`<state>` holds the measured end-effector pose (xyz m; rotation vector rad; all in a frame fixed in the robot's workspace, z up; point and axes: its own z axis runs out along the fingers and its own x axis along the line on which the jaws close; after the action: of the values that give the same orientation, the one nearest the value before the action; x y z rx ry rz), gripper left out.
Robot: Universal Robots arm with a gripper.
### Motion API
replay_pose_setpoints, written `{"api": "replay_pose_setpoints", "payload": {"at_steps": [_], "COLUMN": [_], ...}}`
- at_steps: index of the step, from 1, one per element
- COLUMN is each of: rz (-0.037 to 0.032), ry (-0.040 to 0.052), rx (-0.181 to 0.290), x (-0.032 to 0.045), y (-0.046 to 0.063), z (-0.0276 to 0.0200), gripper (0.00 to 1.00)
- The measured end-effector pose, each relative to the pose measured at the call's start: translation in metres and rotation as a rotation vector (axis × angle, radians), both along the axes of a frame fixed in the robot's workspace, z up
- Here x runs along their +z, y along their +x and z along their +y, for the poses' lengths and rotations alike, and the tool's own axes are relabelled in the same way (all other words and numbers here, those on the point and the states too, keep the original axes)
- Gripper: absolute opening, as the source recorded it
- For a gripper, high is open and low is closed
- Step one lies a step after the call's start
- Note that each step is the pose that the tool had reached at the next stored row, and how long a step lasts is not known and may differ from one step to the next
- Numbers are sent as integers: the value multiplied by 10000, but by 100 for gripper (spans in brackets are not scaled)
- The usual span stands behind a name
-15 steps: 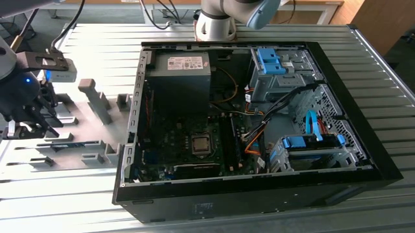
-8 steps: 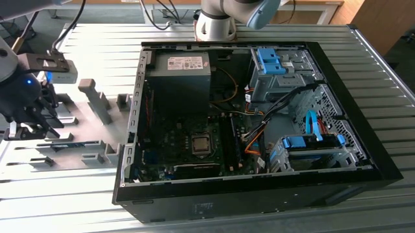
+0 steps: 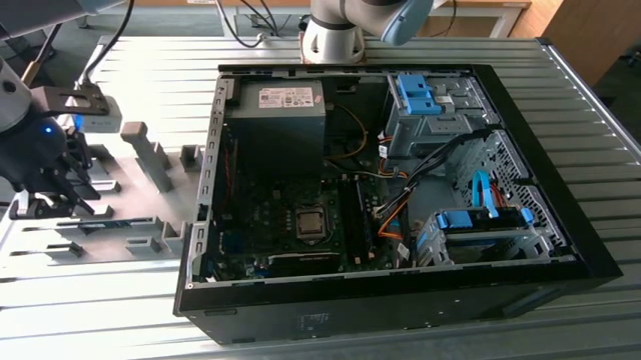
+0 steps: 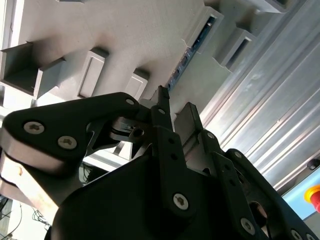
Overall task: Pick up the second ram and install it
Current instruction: 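Pick up the second ram and move it above second insertion slot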
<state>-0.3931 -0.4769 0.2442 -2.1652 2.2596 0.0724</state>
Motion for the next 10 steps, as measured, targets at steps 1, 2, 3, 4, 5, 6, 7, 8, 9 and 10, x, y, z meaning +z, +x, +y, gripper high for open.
{"api": "replay_pose_setpoints", "payload": {"at_steps": [1,2,3,4,5,6,7,8,9,10], "rz": [-1,0,0,1,3,0,0,-1,0,0], "ry": [1,0,-1,-1,-2,0,0,0,0,0], "rx": [0,0,0,0,0,0,0,0,0,0], "x": [-7,-12,-17,-19,-19,-31,-42,-43,-43,-43], "y": [0,0,0,0,0,0,0,0,0,0], "z": [0,0,0,0,0,0,0,0,0,0], "gripper": [32,32,32,32,32,32,32,32,32,32]}}
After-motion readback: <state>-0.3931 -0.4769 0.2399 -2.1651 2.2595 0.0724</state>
